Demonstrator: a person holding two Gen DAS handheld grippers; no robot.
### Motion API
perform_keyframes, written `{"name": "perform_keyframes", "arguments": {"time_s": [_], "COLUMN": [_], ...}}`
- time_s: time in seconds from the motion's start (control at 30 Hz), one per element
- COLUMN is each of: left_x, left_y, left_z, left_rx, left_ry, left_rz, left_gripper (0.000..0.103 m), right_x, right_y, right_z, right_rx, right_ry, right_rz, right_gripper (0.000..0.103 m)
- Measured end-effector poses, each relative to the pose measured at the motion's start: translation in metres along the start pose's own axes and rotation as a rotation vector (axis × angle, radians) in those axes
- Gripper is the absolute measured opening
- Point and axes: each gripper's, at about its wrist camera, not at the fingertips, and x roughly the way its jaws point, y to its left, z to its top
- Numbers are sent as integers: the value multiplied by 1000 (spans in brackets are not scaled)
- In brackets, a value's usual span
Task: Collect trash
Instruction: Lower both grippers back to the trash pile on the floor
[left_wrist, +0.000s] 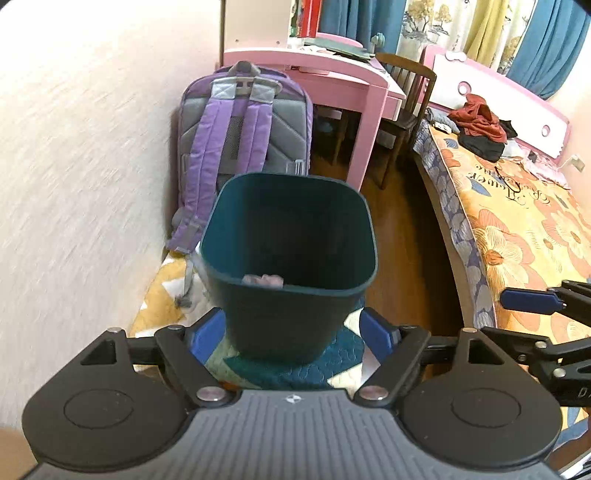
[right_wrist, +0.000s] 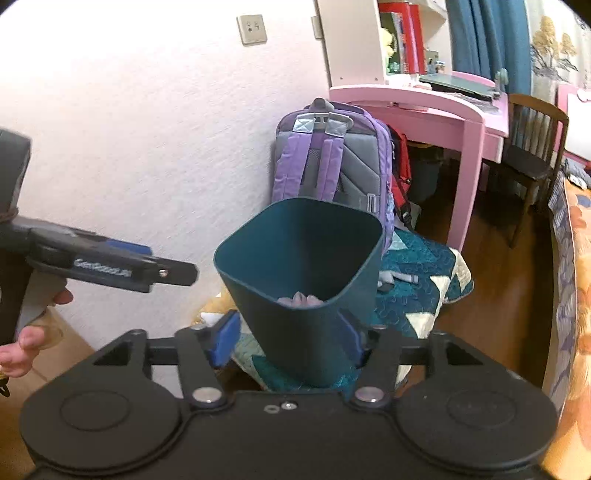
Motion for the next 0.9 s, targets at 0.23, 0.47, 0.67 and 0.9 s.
{"name": "perform_keyframes", "arguments": {"time_s": [0.23,0.47,0.67,0.9], "left_x": [7,53,116,205], "left_y": [17,26,23,11], "left_z": [-56,-118,-193,-310], "left_rx": [-78,-118,-103,-16], "left_ry": [49,127,249,427], "left_rz": [-46,-90,-89,-95], "left_gripper": [83,103,103,103], "right_x": [-13,8,49,118], "right_y": [-10,-30,-51,-74], "right_z": [-62,-136,-216,-321], "right_rx": [54,77,99,134], "right_ry": [50,129,213,335], "right_rz": [-12,-76,-121,-159], "right_gripper": [88,95,95,95]}}
